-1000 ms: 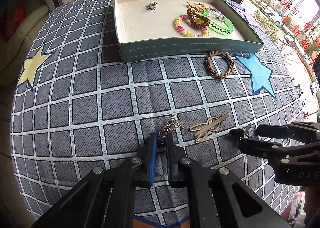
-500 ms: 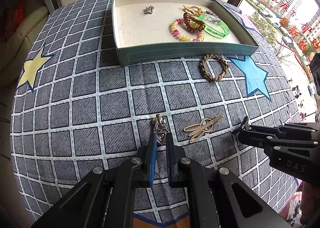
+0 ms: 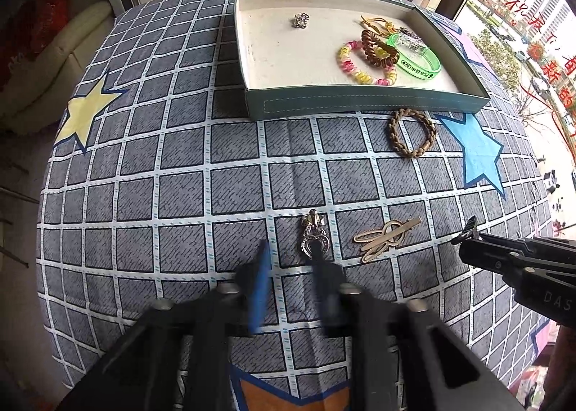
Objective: Organize jewelry
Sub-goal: 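Lift the charm and claw clip and carry both toward the tray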
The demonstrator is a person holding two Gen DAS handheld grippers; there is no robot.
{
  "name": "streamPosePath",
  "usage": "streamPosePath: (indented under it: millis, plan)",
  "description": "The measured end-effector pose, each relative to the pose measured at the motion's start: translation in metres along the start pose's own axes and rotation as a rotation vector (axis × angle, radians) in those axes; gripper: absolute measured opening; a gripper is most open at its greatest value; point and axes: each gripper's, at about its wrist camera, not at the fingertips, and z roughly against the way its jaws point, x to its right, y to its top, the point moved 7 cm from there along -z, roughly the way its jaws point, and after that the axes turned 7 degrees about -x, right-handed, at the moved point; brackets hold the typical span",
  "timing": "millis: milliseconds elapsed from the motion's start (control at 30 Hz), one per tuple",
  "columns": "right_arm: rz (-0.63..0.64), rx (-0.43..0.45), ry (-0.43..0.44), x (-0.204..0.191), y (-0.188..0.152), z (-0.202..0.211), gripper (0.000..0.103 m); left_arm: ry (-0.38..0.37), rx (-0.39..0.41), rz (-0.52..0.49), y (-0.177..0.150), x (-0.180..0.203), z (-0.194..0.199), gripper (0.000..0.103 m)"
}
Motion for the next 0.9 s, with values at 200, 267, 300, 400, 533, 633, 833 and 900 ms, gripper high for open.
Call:
streamPosePath:
  millis: [200,267,300,400,533,633,833,900]
  plan:
    - [-0.013,0.011,0.012,0.007,0.000,0.008,0.019,0.055,0.046,0.048,0.004,-0.009,0.006,0.103]
    - [-0.018,0.011,0.015,0.009,-0.001,0.010,0.019,0.063,0.036,0.054,0.006,-0.009,0.001,0.103]
    - [-0.021,0.011,0.017,0.010,-0.001,0.011,0.019,0.065,0.032,0.055,0.007,-0.008,-0.001,0.103]
    - [-0.024,0.014,0.018,0.013,-0.003,0.014,0.019,0.065,0.011,0.043,0.009,-0.003,-0.012,0.103]
    - [-0.028,0.019,0.018,0.014,-0.004,0.017,0.019,0.068,-0.030,0.026,0.008,0.005,-0.027,0.089]
    - [-0.035,0.024,0.020,0.016,-0.005,0.020,0.019,0.061,-0.024,0.033,0.008,0.007,-0.029,0.082]
    - [-0.047,0.032,0.025,0.019,-0.004,0.023,0.019,0.047,0.000,-0.011,0.011,0.014,-0.025,0.030]
    - [-0.047,0.035,0.026,0.019,-0.004,0.025,0.019,0.020,-0.005,-0.002,0.013,0.017,-0.024,0.030]
